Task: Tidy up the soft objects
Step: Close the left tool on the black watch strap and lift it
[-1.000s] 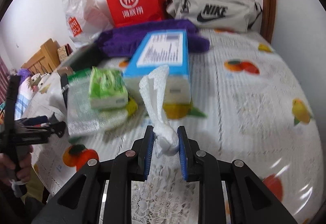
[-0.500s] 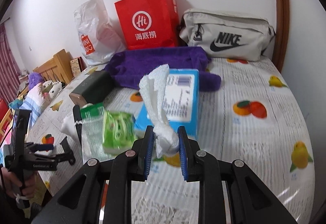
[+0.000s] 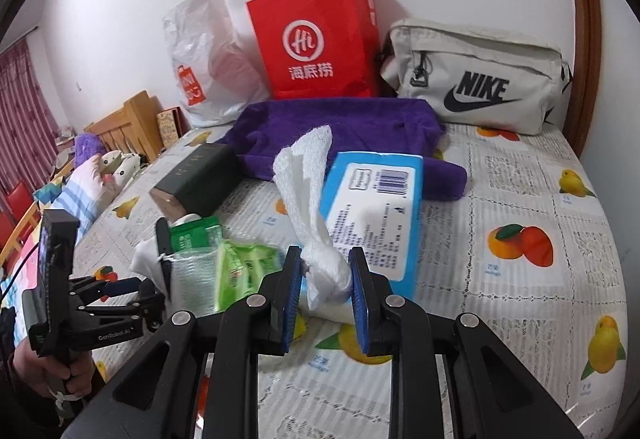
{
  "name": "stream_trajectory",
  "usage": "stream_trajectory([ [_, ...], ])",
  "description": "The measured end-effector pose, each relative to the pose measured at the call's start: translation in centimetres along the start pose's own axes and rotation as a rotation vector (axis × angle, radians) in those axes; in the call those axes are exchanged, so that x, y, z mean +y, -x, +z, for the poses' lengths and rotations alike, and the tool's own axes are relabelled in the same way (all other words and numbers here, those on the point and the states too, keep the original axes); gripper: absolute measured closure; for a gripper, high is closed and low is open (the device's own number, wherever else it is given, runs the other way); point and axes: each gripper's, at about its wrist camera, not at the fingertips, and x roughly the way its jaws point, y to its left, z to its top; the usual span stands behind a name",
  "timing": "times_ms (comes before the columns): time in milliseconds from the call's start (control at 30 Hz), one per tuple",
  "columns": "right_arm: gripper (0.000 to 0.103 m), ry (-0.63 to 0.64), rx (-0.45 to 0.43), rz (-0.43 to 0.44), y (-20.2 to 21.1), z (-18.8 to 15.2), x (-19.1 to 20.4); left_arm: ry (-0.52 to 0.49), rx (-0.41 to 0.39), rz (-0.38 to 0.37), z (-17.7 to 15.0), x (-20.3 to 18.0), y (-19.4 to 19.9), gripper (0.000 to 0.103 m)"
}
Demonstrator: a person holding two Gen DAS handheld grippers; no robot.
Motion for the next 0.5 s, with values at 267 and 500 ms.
stream_trajectory([
  [267, 0.079, -0.023, 0.019, -0.036, -1.3, 1.5, -2.0, 0.028, 0.092, 0.033, 0.1, -0.2, 0.0, 0.034],
  [500, 0.079, -0.019, 0.029, -0.017, -2.1, 1.9, -1.8, 0.013, 0.041, 0.045, 0.0, 0.0, 0.4, 0.064],
])
